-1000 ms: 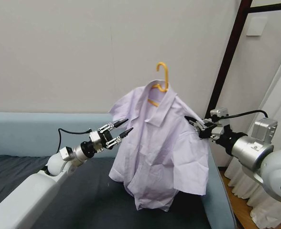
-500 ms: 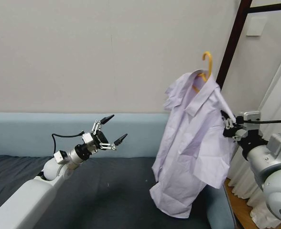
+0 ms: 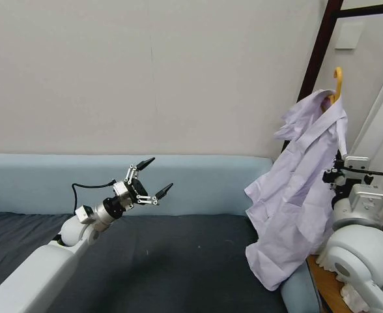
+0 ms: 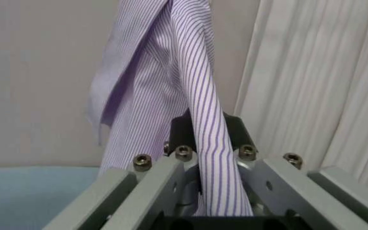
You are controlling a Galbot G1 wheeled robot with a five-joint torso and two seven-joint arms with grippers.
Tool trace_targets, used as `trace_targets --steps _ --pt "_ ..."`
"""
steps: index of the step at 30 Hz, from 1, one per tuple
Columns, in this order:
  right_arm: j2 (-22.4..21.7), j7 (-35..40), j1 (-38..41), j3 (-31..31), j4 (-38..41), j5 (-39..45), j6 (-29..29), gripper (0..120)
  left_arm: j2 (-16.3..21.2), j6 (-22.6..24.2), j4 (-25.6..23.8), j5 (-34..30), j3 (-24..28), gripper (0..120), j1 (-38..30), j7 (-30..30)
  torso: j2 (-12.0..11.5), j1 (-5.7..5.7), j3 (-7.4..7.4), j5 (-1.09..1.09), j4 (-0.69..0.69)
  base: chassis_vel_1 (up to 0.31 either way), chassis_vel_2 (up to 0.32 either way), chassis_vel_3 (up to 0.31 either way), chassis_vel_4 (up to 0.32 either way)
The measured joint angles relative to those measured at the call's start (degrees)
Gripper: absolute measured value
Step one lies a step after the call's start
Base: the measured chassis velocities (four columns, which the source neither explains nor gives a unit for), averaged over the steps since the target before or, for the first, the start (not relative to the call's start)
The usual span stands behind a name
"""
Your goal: Pick up the clothes from the sofa and hang them on the clothes hanger.
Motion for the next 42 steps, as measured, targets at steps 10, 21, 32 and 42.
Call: trace_targets --steps 10,21,32,42 --pt "5.5 -2.5 11.3 -4.6 -13.0 -8.9 2.3 1 0.3 0.0 1.1 0.0 0.3 100 -0.4 0.0 0.0 0.0 0.0 -0.01 0.03 0.0 0.0 0.0 0.0" --pt "11.2 -2.0 27.2 -9.5 -31.3 -17.6 2.8 1 1.4 0.1 1.1 -0.3 -0.2 100 -1.3 -0.2 0.0 0.0 0.0 -0.01 0.03 0.0 0.0 0.0 0.0" --pt "17.3 -0.9 43.4 -12.3 -51.8 -25.0 6.2 1 1.9 0.2 0.7 -1.3 -0.9 100 -1.2 -0.4 0.0 0.0 0.0 0.0 0.02 0.0 0.0 0.0 0.0" --pt "20.4 -1.7 53.8 -11.1 -66.1 -32.0 9.6 1 1.7 0.3 0.6 -1.7 -1.1 100 -1.6 -0.6 0.0 0.01 -0.01 0.01 0.01 0.0 0.0 0.0 0.0"
